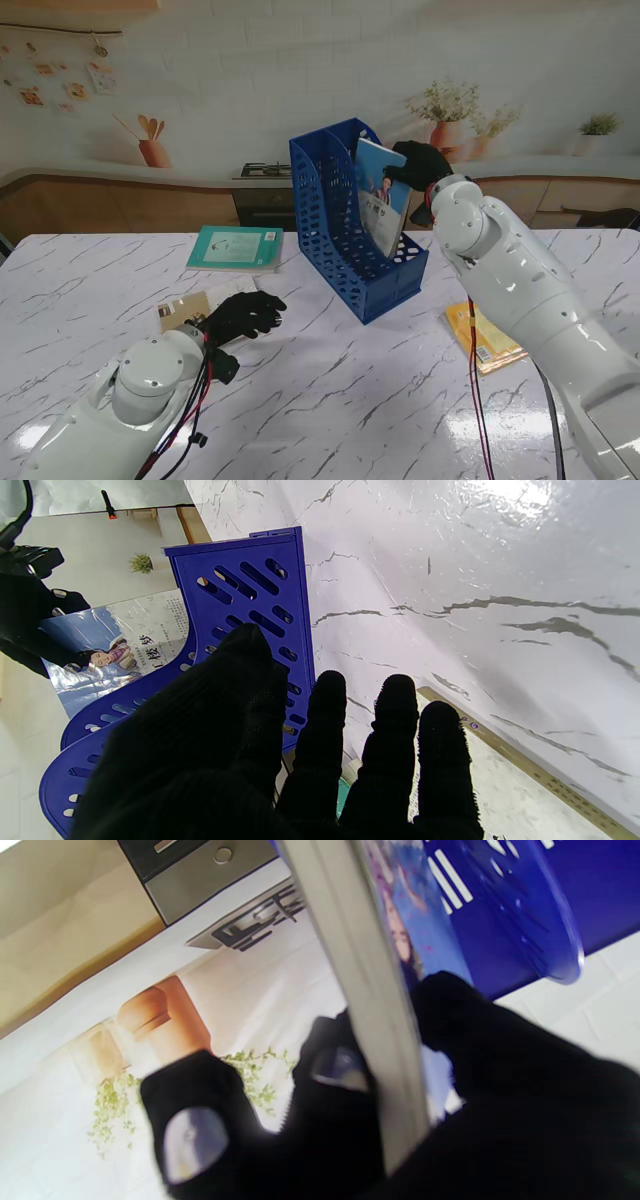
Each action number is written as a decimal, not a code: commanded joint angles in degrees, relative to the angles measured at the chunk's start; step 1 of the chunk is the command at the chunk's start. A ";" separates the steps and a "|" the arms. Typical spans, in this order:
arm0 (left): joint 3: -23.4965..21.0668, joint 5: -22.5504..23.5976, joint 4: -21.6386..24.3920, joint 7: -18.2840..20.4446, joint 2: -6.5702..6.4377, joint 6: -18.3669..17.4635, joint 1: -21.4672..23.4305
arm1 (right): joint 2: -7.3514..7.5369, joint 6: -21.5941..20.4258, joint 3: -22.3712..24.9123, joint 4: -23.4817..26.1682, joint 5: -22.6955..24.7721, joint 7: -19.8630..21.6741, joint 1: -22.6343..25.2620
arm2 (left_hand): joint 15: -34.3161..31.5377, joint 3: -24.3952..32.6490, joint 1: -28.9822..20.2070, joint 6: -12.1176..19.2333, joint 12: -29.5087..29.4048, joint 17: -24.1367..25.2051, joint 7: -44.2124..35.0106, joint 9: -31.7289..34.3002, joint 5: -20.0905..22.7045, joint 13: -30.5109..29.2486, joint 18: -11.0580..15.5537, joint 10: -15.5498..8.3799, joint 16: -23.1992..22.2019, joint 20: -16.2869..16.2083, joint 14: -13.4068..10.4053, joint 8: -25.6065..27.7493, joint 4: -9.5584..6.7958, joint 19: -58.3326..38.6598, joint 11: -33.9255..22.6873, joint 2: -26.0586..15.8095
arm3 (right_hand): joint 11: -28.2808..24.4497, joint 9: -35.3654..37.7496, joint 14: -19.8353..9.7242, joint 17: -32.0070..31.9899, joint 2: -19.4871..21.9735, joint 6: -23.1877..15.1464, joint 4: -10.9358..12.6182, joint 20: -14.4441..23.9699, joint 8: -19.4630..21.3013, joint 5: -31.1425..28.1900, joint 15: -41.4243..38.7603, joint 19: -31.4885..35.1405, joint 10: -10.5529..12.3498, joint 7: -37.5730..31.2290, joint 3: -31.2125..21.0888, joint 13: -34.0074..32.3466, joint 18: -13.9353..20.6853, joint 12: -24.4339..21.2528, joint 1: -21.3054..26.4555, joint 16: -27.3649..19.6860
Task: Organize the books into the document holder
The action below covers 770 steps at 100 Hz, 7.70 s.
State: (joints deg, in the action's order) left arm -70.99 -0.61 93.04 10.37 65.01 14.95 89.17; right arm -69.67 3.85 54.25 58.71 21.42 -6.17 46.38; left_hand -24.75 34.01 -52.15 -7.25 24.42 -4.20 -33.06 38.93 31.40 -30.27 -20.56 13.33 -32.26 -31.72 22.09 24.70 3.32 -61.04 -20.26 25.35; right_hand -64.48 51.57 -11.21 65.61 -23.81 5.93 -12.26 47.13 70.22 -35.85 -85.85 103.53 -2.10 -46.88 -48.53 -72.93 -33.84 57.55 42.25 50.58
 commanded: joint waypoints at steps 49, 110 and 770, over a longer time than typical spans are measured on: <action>0.12 -0.27 -0.15 0.26 0.20 -1.64 0.38 | -1.44 -1.36 -2.60 -2.28 -1.22 -1.40 3.17 | 0.27 -1.73 -0.59 0.06 -0.41 1.06 -0.54 0.16 0.19 1.24 0.60 -1.58 0.08 0.81 -1.09 0.30 -0.86 1.65 -0.43 -1.11 | 0.38 -1.22 -2.49 -0.19 10.87 -20.73 2.39 -0.61 2.39 -3.45 3.14 0.25 7.33 -23.82 -9.48 0.05 25.61 -1.01 14.93 -0.55; 0.28 -0.50 -0.26 0.06 0.27 -2.00 0.43 | -0.36 -0.45 -2.23 0.71 -0.74 0.80 6.63 | 0.33 -1.61 -0.50 -0.04 -0.44 1.22 -0.34 0.02 0.07 1.27 0.58 -1.51 0.10 0.94 -0.99 0.19 -1.04 1.83 -0.34 -1.27 | 13.53 -5.87 3.97 -15.32 5.79 -16.86 2.78 1.74 -10.65 3.27 14.81 -2.84 3.82 -10.09 -5.86 12.33 21.34 -9.11 10.50 -4.44; 1.07 -1.15 -0.91 1.48 0.06 -1.91 -0.52 | 10.15 -21.86 17.45 22.14 2.69 24.95 41.08 | 0.71 -10.91 -2.89 -2.83 0.40 4.69 -0.53 -0.44 0.73 3.30 2.08 0.00 0.52 2.91 -1.07 -0.15 -0.96 4.46 -1.47 -6.28 | 39.93 0.55 13.85 -50.00 4.80 -3.01 4.34 -20.34 -37.61 -9.01 67.00 -37.13 -2.02 12.53 7.97 23.70 20.80 -37.72 -8.97 -32.69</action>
State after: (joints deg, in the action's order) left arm -69.97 -1.33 92.35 11.04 64.81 14.43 88.46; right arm -58.65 -16.85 73.16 81.53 24.78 18.03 88.53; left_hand -22.78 24.47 -53.28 -9.94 24.53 -0.19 -33.01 37.74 31.32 -27.34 -19.79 13.30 -31.40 -28.74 22.06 24.70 3.31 -56.26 -20.85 20.71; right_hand -23.80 50.52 3.34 15.85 -18.53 3.55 -5.96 27.52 32.20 -43.37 -19.68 65.05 -4.67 -32.94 -40.11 -47.83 -30.26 20.55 33.59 18.88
